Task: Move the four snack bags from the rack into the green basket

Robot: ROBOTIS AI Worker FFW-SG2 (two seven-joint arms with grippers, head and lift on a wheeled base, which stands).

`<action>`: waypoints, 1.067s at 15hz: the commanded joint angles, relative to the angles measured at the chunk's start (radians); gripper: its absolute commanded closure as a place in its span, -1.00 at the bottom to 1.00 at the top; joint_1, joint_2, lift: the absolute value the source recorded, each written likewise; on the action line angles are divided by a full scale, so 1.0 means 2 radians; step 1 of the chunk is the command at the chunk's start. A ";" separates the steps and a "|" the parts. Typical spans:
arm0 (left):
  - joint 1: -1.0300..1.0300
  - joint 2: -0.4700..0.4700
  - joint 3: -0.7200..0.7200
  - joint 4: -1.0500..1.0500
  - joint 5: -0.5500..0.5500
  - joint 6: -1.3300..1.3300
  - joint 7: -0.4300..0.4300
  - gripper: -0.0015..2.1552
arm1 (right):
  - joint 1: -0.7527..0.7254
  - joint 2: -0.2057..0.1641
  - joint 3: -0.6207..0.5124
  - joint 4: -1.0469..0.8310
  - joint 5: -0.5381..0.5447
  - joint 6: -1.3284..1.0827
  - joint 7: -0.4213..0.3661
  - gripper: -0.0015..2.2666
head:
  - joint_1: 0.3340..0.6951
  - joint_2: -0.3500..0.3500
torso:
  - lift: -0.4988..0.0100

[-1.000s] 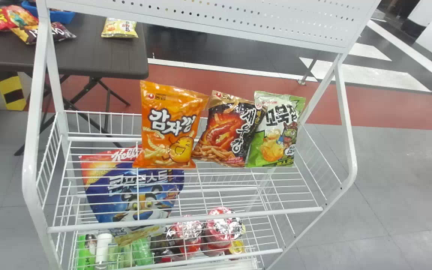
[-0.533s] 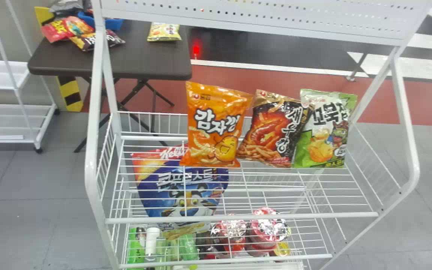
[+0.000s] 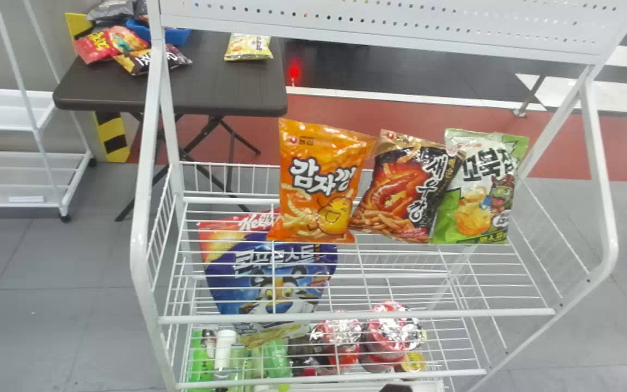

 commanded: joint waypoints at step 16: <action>0.002 0.000 -0.003 0.000 -0.001 0.000 -0.005 0.85 | -0.267 0.070 -0.040 0.215 -0.015 -0.324 -0.152 -0.93 | 1.00 -0.75 | 0.96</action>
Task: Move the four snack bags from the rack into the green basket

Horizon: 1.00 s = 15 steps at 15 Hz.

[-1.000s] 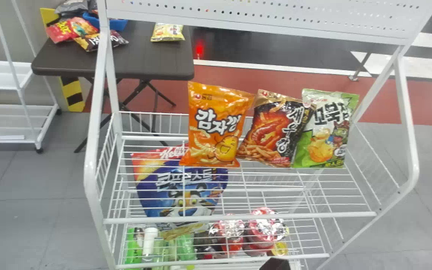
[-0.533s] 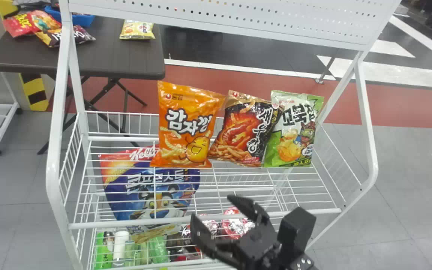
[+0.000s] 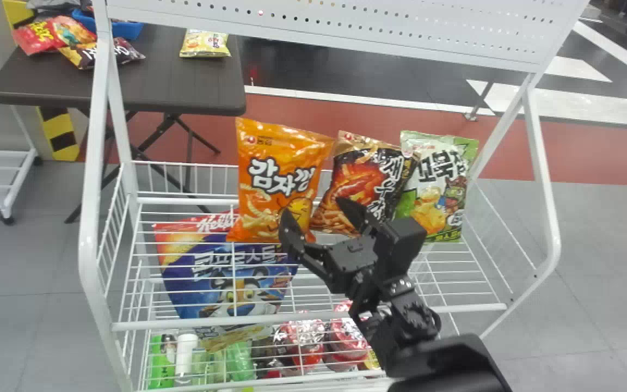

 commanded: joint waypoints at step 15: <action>-0.011 0.000 -0.003 0.006 0.002 -0.001 -0.005 0.85 | -0.117 0.002 0.013 0.095 -0.013 0.130 0.073 0.96 | 1.00 -0.46 | 0.96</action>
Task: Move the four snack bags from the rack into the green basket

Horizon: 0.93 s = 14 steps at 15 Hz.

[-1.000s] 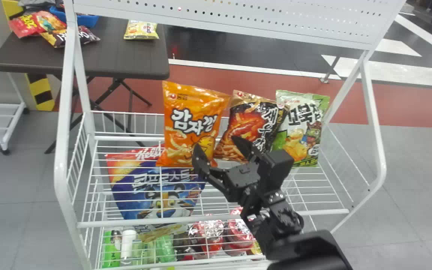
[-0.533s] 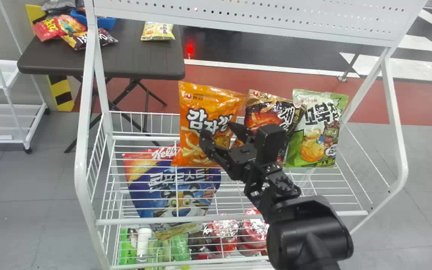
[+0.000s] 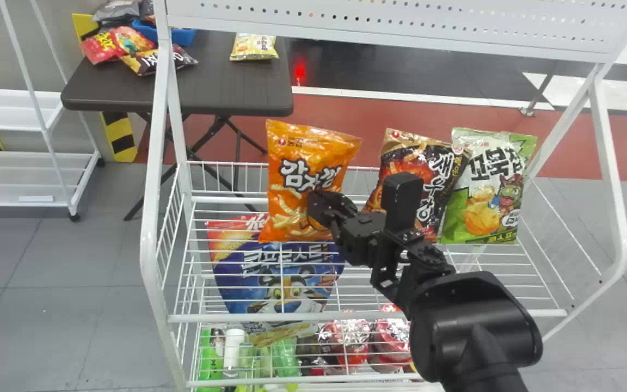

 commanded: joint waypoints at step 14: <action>0.000 -0.001 -0.001 0.002 -0.001 -0.011 -0.005 0.85 | 0.283 -0.012 -0.119 -0.437 -0.079 0.243 0.069 0.96 | 1.00 -0.80 | 0.96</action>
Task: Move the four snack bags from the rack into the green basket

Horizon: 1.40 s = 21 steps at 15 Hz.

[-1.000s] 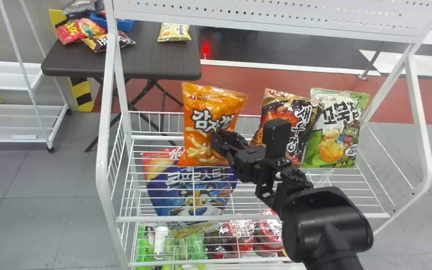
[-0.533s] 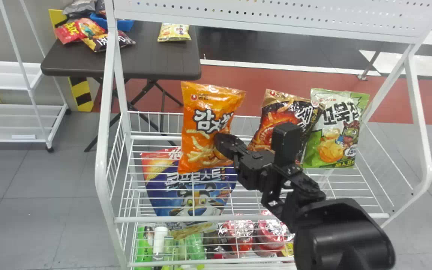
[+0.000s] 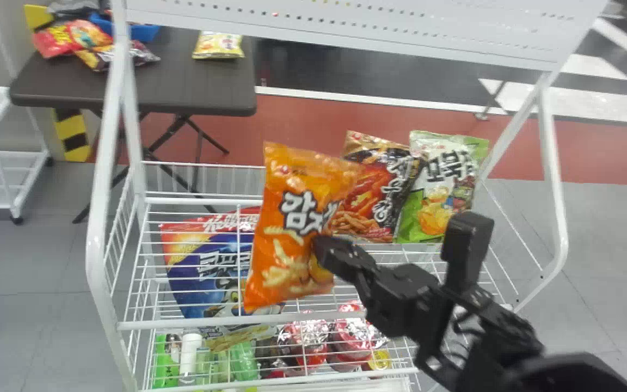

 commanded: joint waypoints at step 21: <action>0.007 -0.002 0.001 0.007 0.001 -0.017 0.005 0.85 | 0.132 -0.056 0.108 0.116 0.017 0.104 0.049 0.96 | 1.00 -1.00 | 0.96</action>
